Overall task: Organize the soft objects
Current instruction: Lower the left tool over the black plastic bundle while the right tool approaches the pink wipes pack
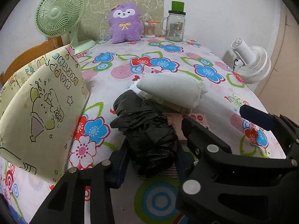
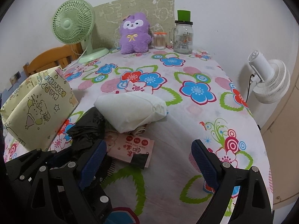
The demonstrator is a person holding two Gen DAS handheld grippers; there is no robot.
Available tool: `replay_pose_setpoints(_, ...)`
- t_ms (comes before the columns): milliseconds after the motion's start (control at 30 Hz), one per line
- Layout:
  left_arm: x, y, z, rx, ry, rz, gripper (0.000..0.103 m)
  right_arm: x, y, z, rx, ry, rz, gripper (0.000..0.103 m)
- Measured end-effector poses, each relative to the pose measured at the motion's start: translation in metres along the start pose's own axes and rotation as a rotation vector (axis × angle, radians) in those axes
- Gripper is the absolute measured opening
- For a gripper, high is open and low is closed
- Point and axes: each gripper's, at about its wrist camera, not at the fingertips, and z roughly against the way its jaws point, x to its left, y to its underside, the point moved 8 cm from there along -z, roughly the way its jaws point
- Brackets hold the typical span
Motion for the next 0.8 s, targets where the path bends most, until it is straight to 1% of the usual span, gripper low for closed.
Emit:
replay_pose_setpoints(133,0.002,0.001,0.001,-0.003,-0.005,-0.008,0.041,0.004,0.0,-0.001,0.008,-0.027,0.014,0.094)
replay_pose_setpoints(333,0.003,0.001,0.001,0.002,-0.015,-0.05,0.041,0.013,-0.002,-0.013,0.035,-0.045,0.061,0.094)
replay_pose_setpoints(467,0.005,0.001,0.002,0.013,-0.009,-0.064,0.041,0.018,-0.006,-0.021,0.052,-0.043,0.105,0.094)
replay_pose_setpoints(667,0.011,0.002,0.002,0.018,-0.006,-0.067,0.041,0.027,-0.009,-0.033,0.079,-0.087,0.134,0.094)
replay_pose_setpoints(700,0.012,0.002,0.002,0.018,-0.003,-0.066,0.041,0.027,-0.009,-0.034,0.083,-0.092,0.136,0.093)
replay_pose_setpoints(767,0.012,0.003,0.003,0.014,0.0,-0.071,0.041,0.031,-0.006,-0.036,0.101,-0.126,0.135,0.081)
replay_pose_setpoints(800,0.011,0.003,0.003,0.009,-0.002,-0.078,0.041,0.033,-0.004,-0.037,0.118,-0.157,0.13,0.07)
